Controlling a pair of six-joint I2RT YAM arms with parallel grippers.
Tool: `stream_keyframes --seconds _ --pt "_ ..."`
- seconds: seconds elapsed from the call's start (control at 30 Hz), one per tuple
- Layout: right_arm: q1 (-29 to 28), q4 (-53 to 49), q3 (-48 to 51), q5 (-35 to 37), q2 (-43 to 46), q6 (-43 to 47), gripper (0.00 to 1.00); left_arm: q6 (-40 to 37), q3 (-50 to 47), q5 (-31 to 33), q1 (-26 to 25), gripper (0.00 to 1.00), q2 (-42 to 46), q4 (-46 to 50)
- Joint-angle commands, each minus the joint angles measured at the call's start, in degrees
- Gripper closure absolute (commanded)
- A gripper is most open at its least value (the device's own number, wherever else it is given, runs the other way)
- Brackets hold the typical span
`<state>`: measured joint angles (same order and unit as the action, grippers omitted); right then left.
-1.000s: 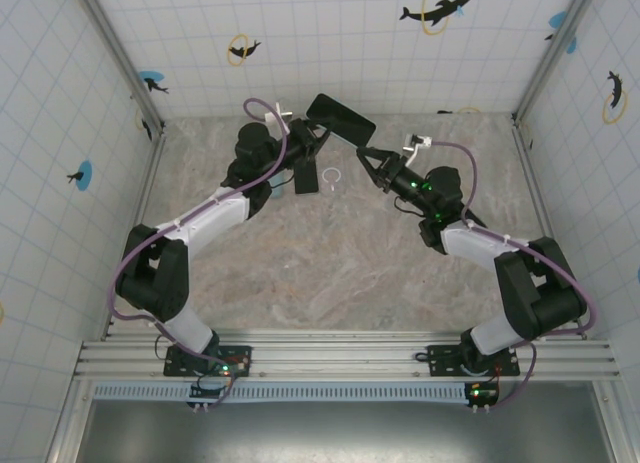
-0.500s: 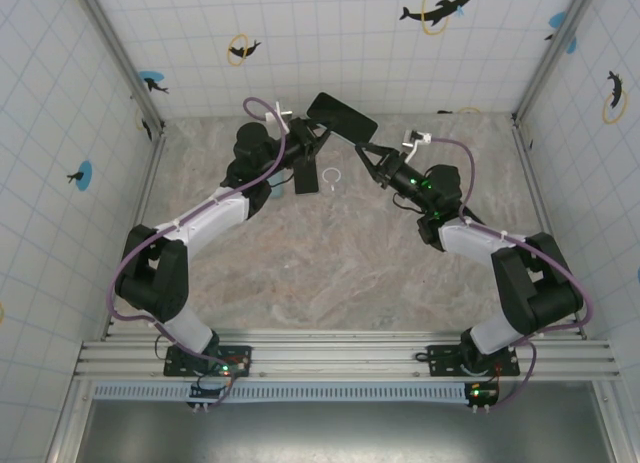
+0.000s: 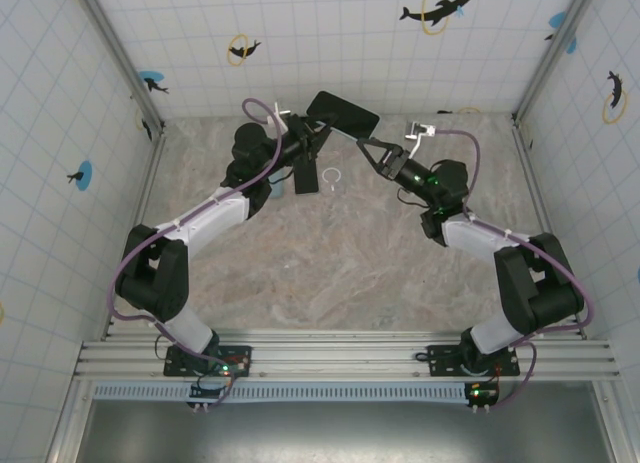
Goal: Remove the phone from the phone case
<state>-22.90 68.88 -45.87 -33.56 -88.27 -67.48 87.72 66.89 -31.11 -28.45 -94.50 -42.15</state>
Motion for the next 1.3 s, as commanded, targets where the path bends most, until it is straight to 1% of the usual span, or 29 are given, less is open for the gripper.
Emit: stream_keyframes --seconds 0.0,0.13,0.27,0.37,0.5,0.57,0.7,0.77,0.9,0.97,1.1,1.13,1.2,1.27 --pt "1.77 -5.55 -1.29 -2.13 -1.00 8.79 0.90 8.79 3.16 -1.84 -0.38 1.00 2.50 -13.57" --pt "2.93 -6.33 -3.47 -4.44 -2.29 11.43 0.90 10.75 3.98 -2.67 -1.04 1.00 1.78 -15.28" --pt "3.81 -11.47 -5.54 -5.87 -2.60 17.07 0.91 12.47 4.54 -2.79 -1.41 1.00 1.21 -16.57" --pt "5.01 -12.02 -6.69 -6.25 -3.37 17.20 0.92 12.19 4.95 -3.05 -1.78 1.00 1.23 -16.02" --pt "5.41 -13.60 -8.56 -6.34 -3.88 18.09 0.92 9.92 5.68 -4.01 -2.30 1.00 1.22 -13.99" --pt "5.58 -12.98 -8.89 -6.84 -4.09 17.44 0.92 8.08 5.68 -4.17 -2.29 1.00 1.38 -12.47" --pt "6.07 -12.96 -8.81 -7.54 -3.63 17.01 0.89 0.96 6.35 -4.97 -2.24 1.00 2.21 -8.10" --pt "6.75 -12.74 -8.51 -8.59 -3.02 16.79 0.85 -2.31 6.28 -5.75 -2.06 1.00 2.60 -7.05" --pt "7.89 -14.83 -7.65 -12.50 -0.96 18.64 0.74 -12.47 5.34 -7.27 -0.90 1.00 4.08 0.54" --pt "8.67 -17.17 -7.03 -15.43 0.41 21.78 0.68 -17.34 5.33 -8.51 -0.33 1.00 4.53 2.99" --pt "10.58 -27.86 -8.04 -25.14 2.68 32.91 0.55 -30.27 6.66 -13.90 0.03 1.00 5.05 7.52" --pt "10.96 -32.32 -8.51 -27.51 3.45 37.93 0.52 -34.17 6.76 -15.53 0.07 1.00 5.41 8.29" --pt "11.25 -44.38 -9.90 -31.35 4.67 49.00 0.49 -40.77 6.93 -18.94 0.21 1.00 5.91 10.51" --pt "11.21 -60.27 -12.82 -31.61 5.27 64.23 0.48 -46.96 7.27 -21.56 0.24 1.00 6.21 13.15"
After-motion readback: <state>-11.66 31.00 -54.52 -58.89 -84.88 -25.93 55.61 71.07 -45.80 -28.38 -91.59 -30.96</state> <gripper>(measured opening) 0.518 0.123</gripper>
